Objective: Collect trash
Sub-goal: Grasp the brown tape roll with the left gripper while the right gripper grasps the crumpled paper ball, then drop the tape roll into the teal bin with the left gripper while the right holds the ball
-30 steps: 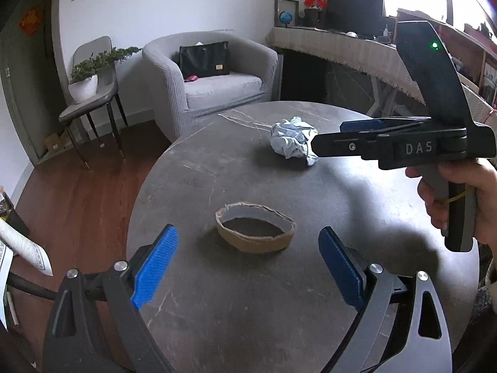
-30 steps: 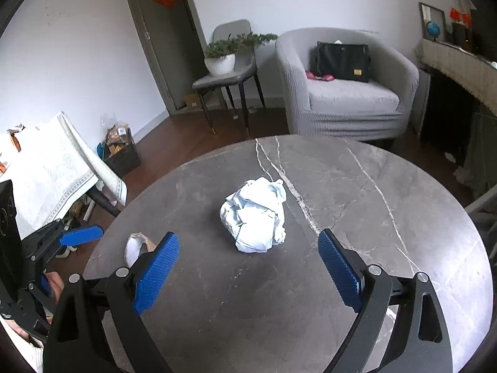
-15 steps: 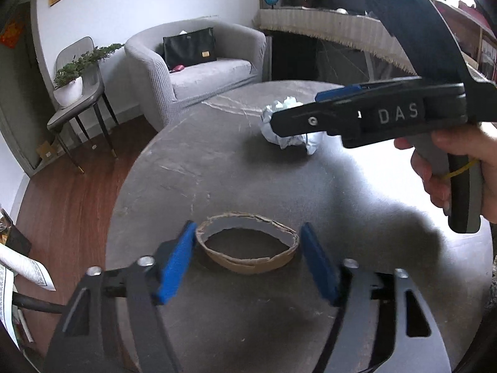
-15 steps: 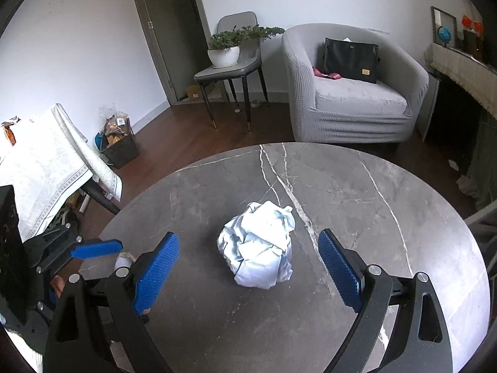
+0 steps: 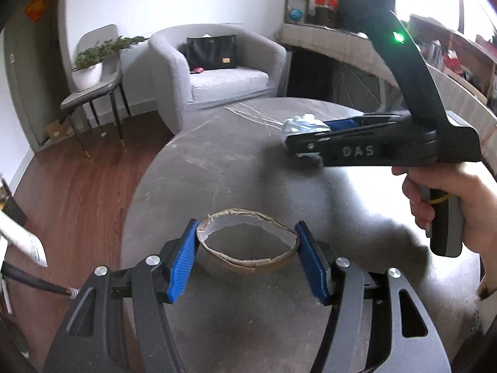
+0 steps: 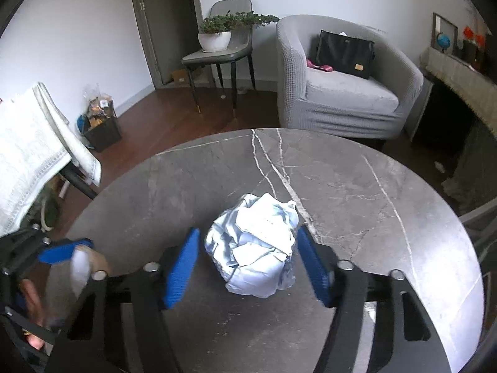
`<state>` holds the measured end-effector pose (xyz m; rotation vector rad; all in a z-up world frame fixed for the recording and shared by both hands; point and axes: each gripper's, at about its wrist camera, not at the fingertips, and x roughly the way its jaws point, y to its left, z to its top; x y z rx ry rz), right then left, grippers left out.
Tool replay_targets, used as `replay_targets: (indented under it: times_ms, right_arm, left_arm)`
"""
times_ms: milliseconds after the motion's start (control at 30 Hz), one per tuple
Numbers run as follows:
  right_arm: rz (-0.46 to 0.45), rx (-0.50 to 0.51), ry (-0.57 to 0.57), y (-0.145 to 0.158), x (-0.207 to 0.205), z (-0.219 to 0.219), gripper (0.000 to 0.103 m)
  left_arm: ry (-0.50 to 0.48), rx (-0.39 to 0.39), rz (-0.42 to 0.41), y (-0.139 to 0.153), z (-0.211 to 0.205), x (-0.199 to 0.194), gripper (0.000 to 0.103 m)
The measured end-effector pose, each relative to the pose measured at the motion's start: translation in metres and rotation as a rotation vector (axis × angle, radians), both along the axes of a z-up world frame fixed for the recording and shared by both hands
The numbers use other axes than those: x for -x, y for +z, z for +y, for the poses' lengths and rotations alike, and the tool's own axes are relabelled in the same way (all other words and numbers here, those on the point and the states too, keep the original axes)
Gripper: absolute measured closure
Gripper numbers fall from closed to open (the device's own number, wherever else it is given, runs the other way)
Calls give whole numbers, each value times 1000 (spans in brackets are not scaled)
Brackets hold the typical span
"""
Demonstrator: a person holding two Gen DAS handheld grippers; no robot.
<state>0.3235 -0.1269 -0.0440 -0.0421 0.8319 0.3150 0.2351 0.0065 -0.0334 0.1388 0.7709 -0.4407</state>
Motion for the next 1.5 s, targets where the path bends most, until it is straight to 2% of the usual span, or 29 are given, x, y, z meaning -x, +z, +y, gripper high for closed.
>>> replay_targets:
  times_ms: [200,433,700,933,1300,1500]
  right_arm:
    - [-26,-22,-18,9,16,-7,50]
    - [-57,-24,23,17,47,1,50]
    - [-92,-86,38,32,80,13,50]
    - [-102,-94,89,31,110,41,50]
    - [-135,-94,202,37,154,96,50]
    - [-145,-107,261,38,170,127,50]
  left_arm:
    - [73,30,-27,12,14,15,39]
    - [131,70,-58,25,16,40,39]
    - [168,34,-55,27,29,80,38]
    - [222,15,-69,29,54,111,38]
    - [295,12,-6,9,102,146,38]
    - [353,0,81,-20,139,154,38]
